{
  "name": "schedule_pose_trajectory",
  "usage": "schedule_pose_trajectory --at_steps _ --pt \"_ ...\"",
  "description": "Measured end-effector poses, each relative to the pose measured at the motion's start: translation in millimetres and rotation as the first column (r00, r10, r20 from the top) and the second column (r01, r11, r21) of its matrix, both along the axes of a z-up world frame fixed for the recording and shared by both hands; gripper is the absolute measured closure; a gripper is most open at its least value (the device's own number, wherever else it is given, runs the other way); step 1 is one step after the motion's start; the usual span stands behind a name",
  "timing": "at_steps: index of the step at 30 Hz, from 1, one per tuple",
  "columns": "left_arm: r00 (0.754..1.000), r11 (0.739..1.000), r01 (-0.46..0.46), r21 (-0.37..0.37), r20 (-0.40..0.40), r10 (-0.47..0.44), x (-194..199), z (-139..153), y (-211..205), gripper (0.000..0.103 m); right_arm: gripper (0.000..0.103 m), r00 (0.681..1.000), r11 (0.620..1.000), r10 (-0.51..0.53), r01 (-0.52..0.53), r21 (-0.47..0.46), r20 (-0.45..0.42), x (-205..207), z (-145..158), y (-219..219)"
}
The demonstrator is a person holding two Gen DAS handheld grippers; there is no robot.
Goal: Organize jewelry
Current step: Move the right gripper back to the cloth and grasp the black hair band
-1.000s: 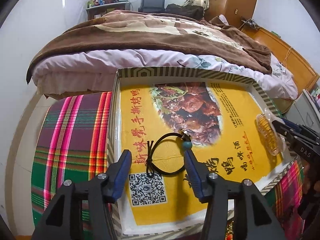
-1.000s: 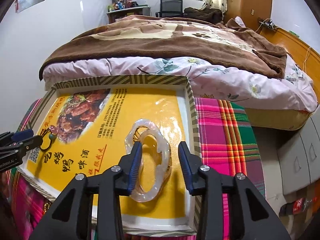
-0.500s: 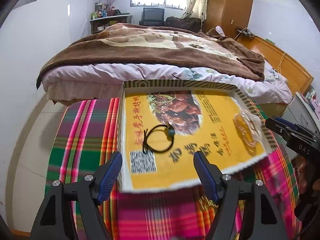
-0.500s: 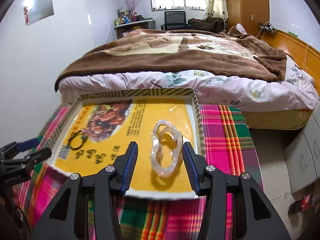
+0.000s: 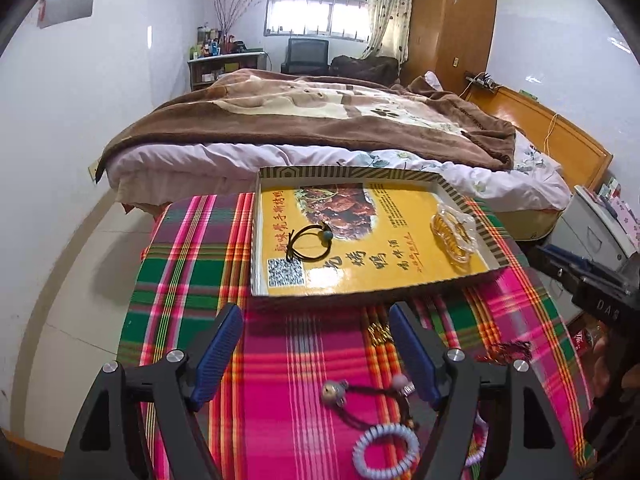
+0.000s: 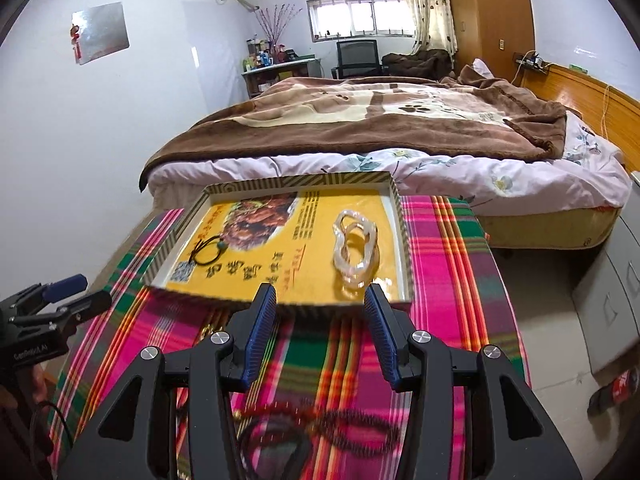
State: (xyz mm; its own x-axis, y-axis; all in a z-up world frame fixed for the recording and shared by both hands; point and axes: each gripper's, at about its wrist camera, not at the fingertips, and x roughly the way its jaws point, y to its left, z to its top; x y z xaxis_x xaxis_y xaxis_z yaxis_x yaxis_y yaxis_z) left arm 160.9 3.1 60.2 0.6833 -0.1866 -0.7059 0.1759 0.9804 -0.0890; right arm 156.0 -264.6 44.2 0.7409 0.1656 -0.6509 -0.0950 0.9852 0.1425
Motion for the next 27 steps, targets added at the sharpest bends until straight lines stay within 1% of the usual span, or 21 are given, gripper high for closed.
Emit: schedule_pose_trajectory --at_steps 4,8,11,13,15,17,19,21,23,27 --pt "1.000 1.000 0.008 -0.007 -0.002 -0.008 -21 0 0 0.026 0.056 1.000 1.000 0.004 -0.004 0.002 0.004 -23 -1 -2" --pt "1.000 0.999 0.022 -0.046 0.001 -0.022 -44 -4 7 0.025 0.056 1.000 1.000 0.010 -0.010 0.024 -0.007 -45 -8 -5" --pt "1.000 0.997 0.017 -0.078 -0.007 -0.018 -59 -13 13 0.024 0.056 0.999 0.999 0.021 -0.020 0.037 -0.037 -63 -20 -5" --pt "1.000 0.993 0.010 -0.116 -0.018 -0.012 -71 -20 22 0.023 0.056 0.997 0.998 0.037 -0.034 0.046 -0.068 -73 -31 -3" --pt "1.000 0.992 0.000 -0.130 -0.025 -0.004 -78 -26 29 0.023 0.056 0.995 0.998 0.055 -0.053 0.028 -0.086 -84 -42 2" --pt "0.999 0.990 -0.015 -0.139 -0.038 0.010 -85 -33 35 0.021 0.056 0.993 0.999 0.051 -0.052 -0.007 -0.106 -88 -51 5" --pt "0.998 0.988 -0.020 -0.153 -0.054 0.012 -91 -41 40 0.021 0.056 0.989 0.998 0.062 -0.064 -0.009 -0.131 -88 -60 10" --pt "0.998 0.989 -0.027 -0.146 -0.063 0.018 -94 -46 43 0.021 0.056 0.988 0.996 0.086 -0.088 -0.008 -0.131 -89 -63 16" --pt "0.997 0.990 -0.026 -0.140 -0.078 0.016 -98 -52 43 0.021 0.056 0.986 0.994 0.106 -0.110 -0.028 -0.126 -89 -65 25" --pt "0.995 0.989 -0.022 -0.148 -0.101 0.007 -103 -62 43 0.021 0.056 0.982 0.989 0.136 -0.143 -0.044 -0.134 -82 -69 42"
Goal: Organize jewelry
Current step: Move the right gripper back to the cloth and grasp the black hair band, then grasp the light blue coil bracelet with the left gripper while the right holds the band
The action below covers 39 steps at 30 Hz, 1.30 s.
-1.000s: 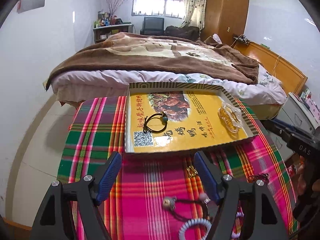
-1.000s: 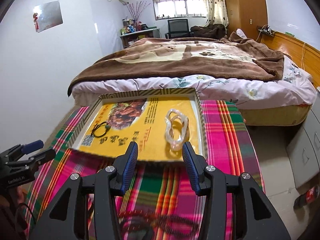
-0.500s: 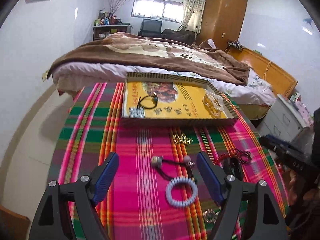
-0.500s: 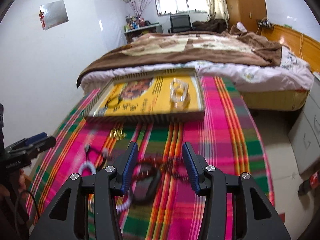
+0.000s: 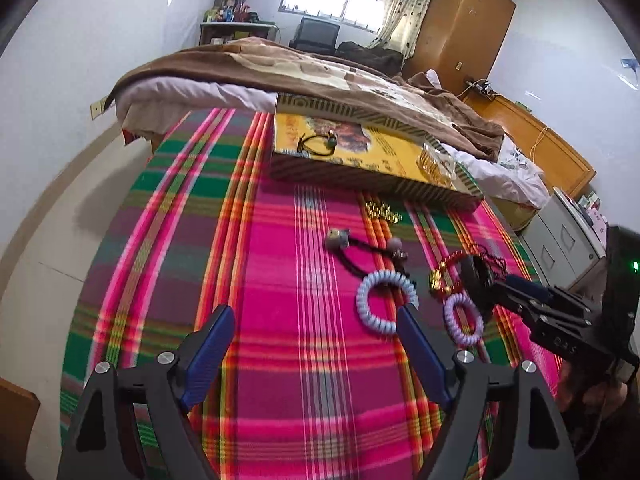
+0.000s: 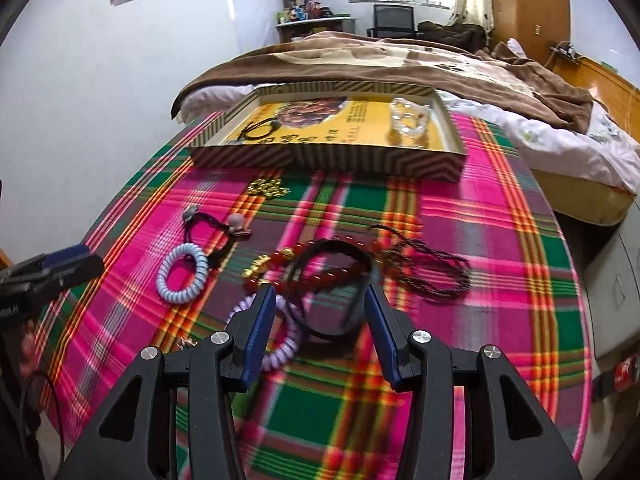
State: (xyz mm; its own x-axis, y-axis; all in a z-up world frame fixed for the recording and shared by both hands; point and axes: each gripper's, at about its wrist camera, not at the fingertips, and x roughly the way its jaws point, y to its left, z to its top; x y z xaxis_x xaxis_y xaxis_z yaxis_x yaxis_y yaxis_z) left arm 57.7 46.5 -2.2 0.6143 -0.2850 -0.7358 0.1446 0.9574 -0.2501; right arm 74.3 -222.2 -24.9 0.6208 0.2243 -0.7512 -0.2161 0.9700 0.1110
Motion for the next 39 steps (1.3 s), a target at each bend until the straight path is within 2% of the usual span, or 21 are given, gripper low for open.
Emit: schedule_pose_trajectory --at_steps 8,9,11,15,17,23,26,34,39 --pt "1.000 1.000 -0.002 0.005 -0.030 0.002 -2 -12 1 0.021 0.057 0.999 0.997 0.033 -0.034 -0.066 -0.005 12 -9 23" --pt "1.000 1.000 -0.001 0.004 -0.031 0.001 -2 -12 1 0.021 0.059 1.000 0.997 0.026 -0.027 -0.071 -0.008 13 -10 23" --pt "0.999 1.000 0.001 0.003 -0.034 -0.001 -1 -12 1 0.021 0.070 1.000 0.997 0.018 -0.019 -0.073 -0.013 15 -12 23" --pt "0.999 1.000 0.007 0.002 -0.041 -0.006 3 -14 -3 0.021 0.079 1.000 0.996 0.007 -0.009 -0.083 -0.027 17 -16 22" --pt "0.999 1.000 0.011 0.002 -0.046 -0.011 4 -15 -5 0.021 0.090 0.999 0.998 0.012 -0.014 -0.064 -0.031 16 -17 20" --pt "0.998 1.000 0.025 0.006 -0.063 -0.025 12 -18 -14 0.021 0.092 1.000 1.000 -0.002 0.002 -0.031 -0.016 13 -14 12" --pt "0.996 0.999 0.042 -0.002 -0.072 -0.042 18 -19 -19 0.021 0.092 0.999 1.000 -0.023 0.024 -0.007 0.022 5 -7 3" --pt "0.992 0.996 0.069 0.053 -0.110 -0.062 38 -29 -42 0.021 0.092 0.995 0.998 -0.062 0.061 0.012 0.080 -7 11 -17" --pt "0.993 0.987 0.073 0.143 -0.102 -0.059 45 -31 -55 0.021 0.092 0.993 0.997 -0.073 0.072 0.016 0.095 -12 16 -26"
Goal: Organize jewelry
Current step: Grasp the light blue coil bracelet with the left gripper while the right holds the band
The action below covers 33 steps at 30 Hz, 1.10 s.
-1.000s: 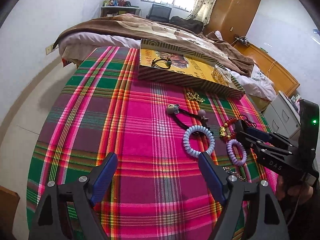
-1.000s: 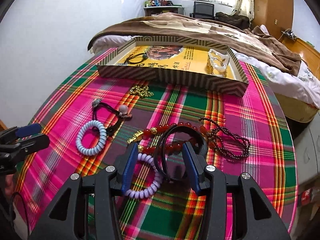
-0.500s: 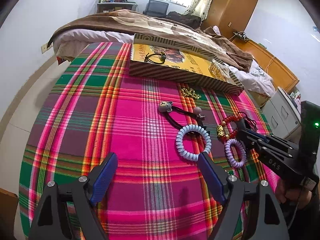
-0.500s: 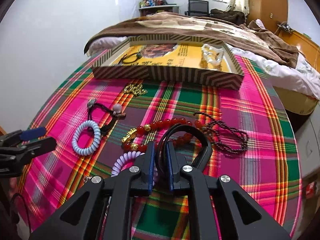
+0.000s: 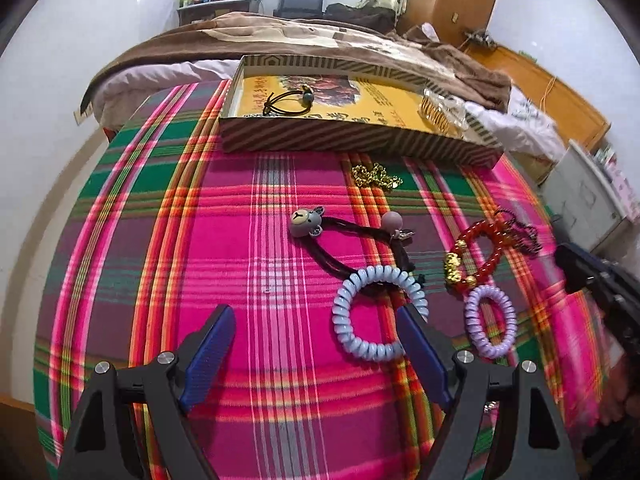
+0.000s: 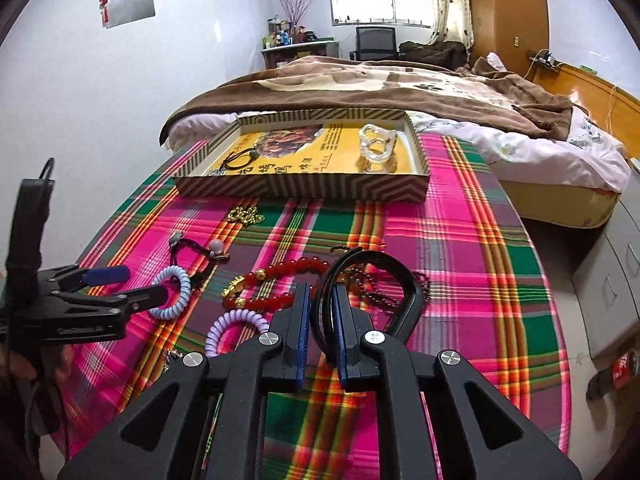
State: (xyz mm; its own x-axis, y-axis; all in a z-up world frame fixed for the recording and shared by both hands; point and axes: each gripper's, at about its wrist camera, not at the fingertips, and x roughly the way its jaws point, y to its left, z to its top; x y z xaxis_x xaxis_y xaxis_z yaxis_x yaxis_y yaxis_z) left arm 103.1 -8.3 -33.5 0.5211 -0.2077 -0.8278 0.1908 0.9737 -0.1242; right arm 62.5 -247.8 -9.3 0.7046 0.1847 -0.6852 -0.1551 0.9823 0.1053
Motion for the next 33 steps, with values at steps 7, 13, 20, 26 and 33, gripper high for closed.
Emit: schedule_pose_trajectory --at_steps 7,13,20,26,33 --pt "1.000 0.993 0.009 0.115 0.022 -0.011 4 -4 -13 0.028 0.092 1.000 1.000 -0.010 0.010 0.009 0.016 -4 4 -8" --pt "0.999 0.992 0.034 0.125 0.028 -0.038 3 -1 -18 0.049 0.092 1.000 1.000 -0.013 0.013 0.016 0.012 -4 2 -11" --pt "0.997 0.990 0.072 0.125 0.032 -0.076 -2 2 -28 0.091 0.092 1.000 1.000 -0.018 0.018 0.015 0.013 -4 2 -12" --pt "0.997 0.993 0.069 0.098 0.029 -0.073 -4 2 -26 0.093 0.092 1.000 1.000 -0.018 0.018 0.013 0.013 -5 2 -13" --pt "0.996 0.995 0.069 0.077 0.050 -0.073 -10 12 -23 0.093 0.092 1.000 1.000 -0.023 0.023 0.010 0.019 -8 5 -13"
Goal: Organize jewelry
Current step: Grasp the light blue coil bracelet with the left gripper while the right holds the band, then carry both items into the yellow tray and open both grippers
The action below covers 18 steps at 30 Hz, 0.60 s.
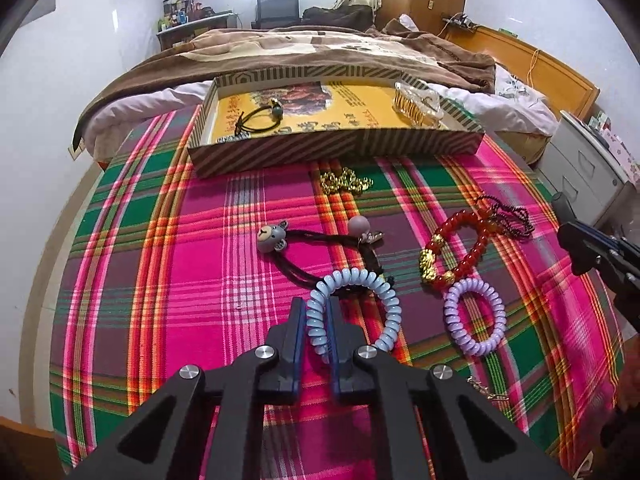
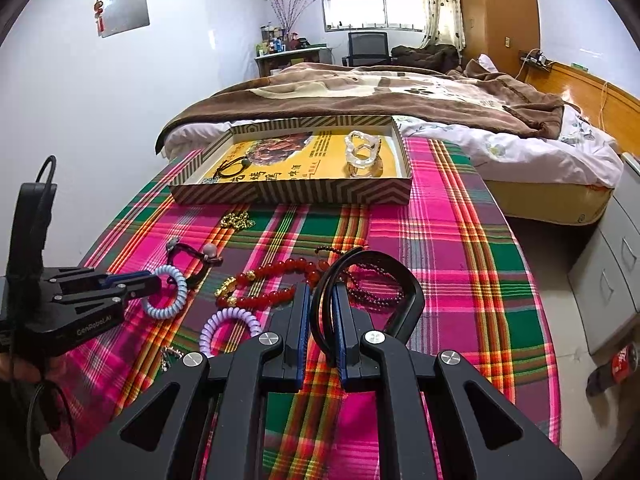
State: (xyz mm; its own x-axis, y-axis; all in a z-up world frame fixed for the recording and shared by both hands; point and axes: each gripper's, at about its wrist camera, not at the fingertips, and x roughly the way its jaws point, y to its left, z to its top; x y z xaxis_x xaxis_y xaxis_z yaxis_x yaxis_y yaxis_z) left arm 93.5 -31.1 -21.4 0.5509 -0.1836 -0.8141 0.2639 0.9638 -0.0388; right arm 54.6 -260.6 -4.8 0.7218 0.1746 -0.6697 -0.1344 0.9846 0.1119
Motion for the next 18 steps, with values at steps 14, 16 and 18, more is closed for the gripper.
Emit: schedule_pose_trajectory --at_steps 14,16,18 --pt "0.996 0.998 0.008 -0.069 0.089 -0.001 -6 48 5 0.093 0.092 0.998 1.000 -0.018 0.018 -0.016 0.056 0 26 -4" --pt "0.995 0.997 0.006 -0.079 0.099 0.001 -4 53 7 0.093 0.092 0.998 1.000 -0.012 0.014 -0.021 0.068 2 31 -3" --pt "0.994 0.996 0.004 -0.089 0.108 0.006 -2 58 9 0.093 0.092 0.997 1.000 -0.009 0.011 -0.025 0.075 5 35 -2"
